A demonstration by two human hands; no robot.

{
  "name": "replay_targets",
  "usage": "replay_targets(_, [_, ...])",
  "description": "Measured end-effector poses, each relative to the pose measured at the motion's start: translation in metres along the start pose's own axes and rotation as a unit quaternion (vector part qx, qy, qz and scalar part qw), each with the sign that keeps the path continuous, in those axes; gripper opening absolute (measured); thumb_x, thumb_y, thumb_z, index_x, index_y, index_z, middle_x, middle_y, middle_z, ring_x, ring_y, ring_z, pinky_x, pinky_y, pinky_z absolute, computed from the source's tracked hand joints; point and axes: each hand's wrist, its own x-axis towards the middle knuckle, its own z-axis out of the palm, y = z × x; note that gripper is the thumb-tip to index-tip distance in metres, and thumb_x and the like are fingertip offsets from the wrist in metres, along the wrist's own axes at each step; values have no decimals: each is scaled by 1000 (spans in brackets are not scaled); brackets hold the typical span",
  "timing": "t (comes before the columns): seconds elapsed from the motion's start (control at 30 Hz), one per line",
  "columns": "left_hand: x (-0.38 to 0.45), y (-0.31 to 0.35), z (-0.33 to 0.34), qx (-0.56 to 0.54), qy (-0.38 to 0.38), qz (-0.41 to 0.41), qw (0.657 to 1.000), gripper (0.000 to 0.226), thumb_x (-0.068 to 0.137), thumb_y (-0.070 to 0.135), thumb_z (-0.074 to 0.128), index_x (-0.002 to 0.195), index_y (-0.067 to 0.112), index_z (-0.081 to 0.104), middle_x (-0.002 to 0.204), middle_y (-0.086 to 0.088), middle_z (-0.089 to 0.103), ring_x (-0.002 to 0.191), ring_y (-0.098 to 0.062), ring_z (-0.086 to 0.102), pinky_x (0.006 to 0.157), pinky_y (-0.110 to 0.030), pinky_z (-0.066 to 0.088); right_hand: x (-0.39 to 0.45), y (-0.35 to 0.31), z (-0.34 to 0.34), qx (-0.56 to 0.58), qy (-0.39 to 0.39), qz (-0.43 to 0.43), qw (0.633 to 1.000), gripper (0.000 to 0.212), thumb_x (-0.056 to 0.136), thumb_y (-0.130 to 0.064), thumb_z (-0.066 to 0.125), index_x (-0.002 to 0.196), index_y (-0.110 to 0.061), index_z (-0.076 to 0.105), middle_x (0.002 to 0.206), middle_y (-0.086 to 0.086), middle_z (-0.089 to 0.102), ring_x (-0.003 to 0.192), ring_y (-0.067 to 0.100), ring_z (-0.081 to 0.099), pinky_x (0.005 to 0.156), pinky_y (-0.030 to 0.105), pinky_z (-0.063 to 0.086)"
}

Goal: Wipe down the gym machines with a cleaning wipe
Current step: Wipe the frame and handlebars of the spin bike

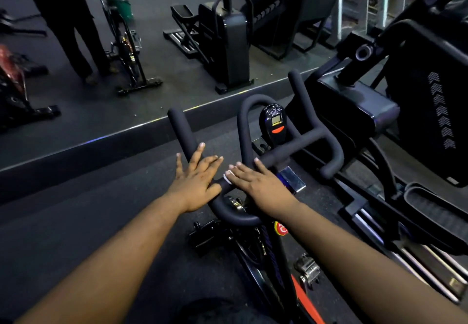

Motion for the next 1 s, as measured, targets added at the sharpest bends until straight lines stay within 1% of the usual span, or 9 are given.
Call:
replay_targets(0.13, [-1,1,-1,-1,-2,-6,1000,75,100,48,37,163,31,0,169,12,0,144,-12,-43,113,-66,-24,-6,9,-9,-42,2,55,998,64,83,-13,53,148,-14,51,149,3,55,142,24,46,116,61,26])
replay_targets(0.2, [0,2,-1,-2,-3,-8,1000,76,100,48,37,163,31,-1,169,12,-1,144,-12,-43,113,-66,-24,2,-16,-8,-2,-14,80,997,63,88,-13,48,151,-9,45,156,9,45,147,26,39,120,55,21])
replay_targets(0.33, [0,1,-1,4,0,-6,1000,77,99,54,32,163,30,-4,169,12,-2,144,-12,-43,114,-65,-24,7,-49,6,90,0,46,995,62,82,-16,32,135,-3,62,141,17,59,132,33,55,107,52,43])
replay_targets(0.47, [0,0,-2,9,-12,-3,1000,80,96,57,29,163,30,-5,169,11,-3,142,-12,-46,114,-68,-21,-9,-9,-5,30,14,-9,999,54,81,-19,47,131,-15,68,138,7,64,126,22,62,104,49,48])
replay_targets(0.6, [-1,2,-4,2,-12,-4,1000,77,99,49,34,163,29,-4,169,9,-2,141,-13,-47,112,-69,-23,-25,42,-15,-24,-46,148,988,69,69,-21,84,135,-19,64,138,1,64,123,23,64,104,52,47])
replay_targets(0.67, [-2,3,-5,2,-14,-8,1000,76,101,46,36,163,29,-3,169,9,-3,141,-13,-47,112,-70,-23,-28,47,-19,-9,-36,209,977,66,76,-20,79,140,-22,60,143,-1,60,131,25,58,108,50,42])
replay_targets(0.77, [0,10,-9,14,-17,-26,999,74,100,48,34,163,27,2,170,8,-1,143,-15,-45,110,-72,-24,-15,27,-18,46,37,164,985,59,73,-9,74,130,-20,67,136,1,66,126,25,62,102,45,48])
replay_targets(0.87, [2,27,-7,66,27,-49,996,76,99,54,33,163,24,7,171,2,4,151,-21,-31,111,-71,-24,-8,16,-12,44,11,133,990,63,66,-14,85,126,-25,69,132,-5,68,125,21,63,98,44,51])
replay_targets(1.0, [11,60,6,67,63,-38,995,89,98,66,33,162,18,-6,170,-10,-12,153,-29,-25,120,-61,-18,-26,54,-16,10,-19,161,987,71,75,-28,80,142,-32,57,139,-11,63,136,21,53,104,48,44])
